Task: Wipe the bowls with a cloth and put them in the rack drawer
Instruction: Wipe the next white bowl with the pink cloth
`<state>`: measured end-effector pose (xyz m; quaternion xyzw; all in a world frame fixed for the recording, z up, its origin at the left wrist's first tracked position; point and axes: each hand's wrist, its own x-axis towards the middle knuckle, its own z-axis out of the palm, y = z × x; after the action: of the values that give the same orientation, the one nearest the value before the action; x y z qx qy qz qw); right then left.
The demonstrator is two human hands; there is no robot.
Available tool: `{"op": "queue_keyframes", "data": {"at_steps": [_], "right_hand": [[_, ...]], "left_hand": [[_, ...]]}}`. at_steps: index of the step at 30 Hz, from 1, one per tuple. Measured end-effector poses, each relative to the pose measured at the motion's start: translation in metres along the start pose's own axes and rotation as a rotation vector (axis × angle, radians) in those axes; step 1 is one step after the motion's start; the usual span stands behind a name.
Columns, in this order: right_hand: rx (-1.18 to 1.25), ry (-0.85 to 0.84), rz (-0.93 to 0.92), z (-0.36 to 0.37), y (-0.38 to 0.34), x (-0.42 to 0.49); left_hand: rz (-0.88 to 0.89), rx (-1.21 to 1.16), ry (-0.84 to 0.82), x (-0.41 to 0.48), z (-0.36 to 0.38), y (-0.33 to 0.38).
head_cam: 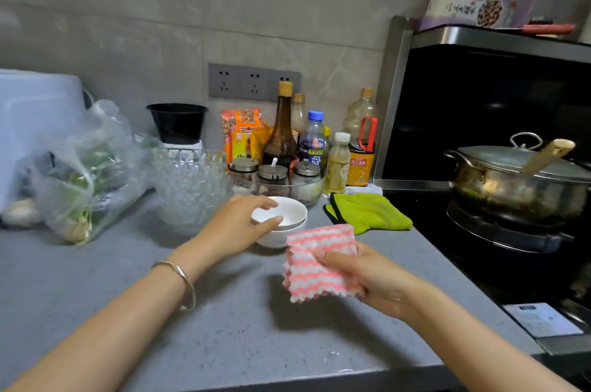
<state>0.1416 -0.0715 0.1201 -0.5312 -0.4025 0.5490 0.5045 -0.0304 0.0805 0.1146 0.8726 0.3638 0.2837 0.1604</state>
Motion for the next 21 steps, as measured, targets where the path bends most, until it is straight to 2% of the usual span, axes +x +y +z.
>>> {"op": "queue_keyframes", "data": {"at_steps": [7,12,16,21], "right_hand": [[-0.035,0.047,0.059,-0.016,0.012,0.012],[-0.066,0.046,0.067,-0.025,0.020,0.014],[-0.054,0.051,0.076,-0.028,0.024,0.013],[-0.044,0.053,0.084,-0.032,0.026,0.014]], "left_hand": [[0.095,0.255,-0.162,0.019,0.016,-0.009],[0.112,0.314,-0.226,0.027,0.019,-0.008],[0.106,0.293,-0.211,0.028,0.018,-0.011],[0.122,0.117,-0.215,0.032,0.014,-0.017]]}}
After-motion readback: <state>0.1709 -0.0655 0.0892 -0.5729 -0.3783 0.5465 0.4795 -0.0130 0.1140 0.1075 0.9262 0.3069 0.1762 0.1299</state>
